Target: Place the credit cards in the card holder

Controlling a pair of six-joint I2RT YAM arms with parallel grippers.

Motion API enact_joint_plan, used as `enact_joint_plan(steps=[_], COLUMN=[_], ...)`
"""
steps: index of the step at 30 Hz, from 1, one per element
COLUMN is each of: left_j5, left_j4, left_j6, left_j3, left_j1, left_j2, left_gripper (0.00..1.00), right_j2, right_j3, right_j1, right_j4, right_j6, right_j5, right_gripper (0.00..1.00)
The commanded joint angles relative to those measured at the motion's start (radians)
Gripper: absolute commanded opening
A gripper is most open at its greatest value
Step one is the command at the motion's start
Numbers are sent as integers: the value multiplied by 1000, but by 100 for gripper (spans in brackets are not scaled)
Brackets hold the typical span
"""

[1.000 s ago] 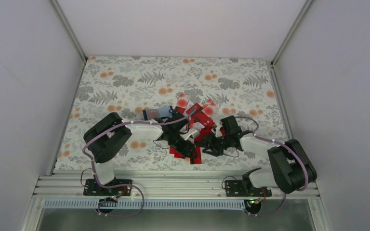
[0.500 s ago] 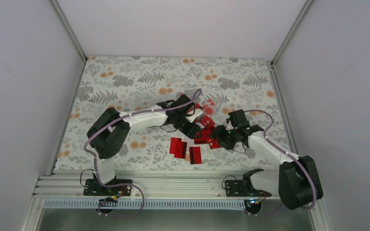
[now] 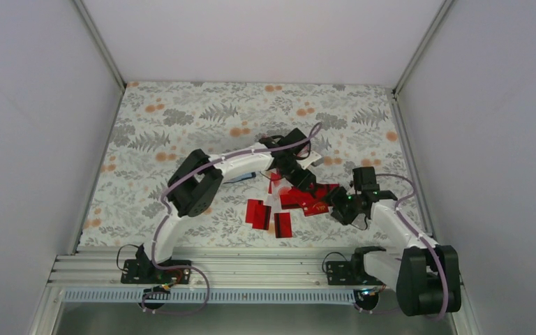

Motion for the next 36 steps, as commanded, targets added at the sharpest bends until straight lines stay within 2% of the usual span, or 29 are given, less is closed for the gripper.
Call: enact_joint_plan(steps=[1,7,13,26,36], left_j5=[45,18,-48,-45,-31], left_j4=[-135,-206,-221,-271,-277], left_j6=[67,67,49,29,21], left_j3=[90,115,82,40,-28], left_j1=[-42,-52,-50,-37,-26], left_j2=[77,124,74,74,-32], left_gripper=[53,60,66,67,67], right_j2=[1,38,115,246,310], right_j3=[-53,-127,-129,-121,-95], right_j1=[-13,-19,-24,-45,-46], right_j4=[12,105,138,177,181], right_j6=[31,46,19,-28,-67], right_j5=[-50,-103,-105,-114,-123], right_gripper=[64,58,49,35,33])
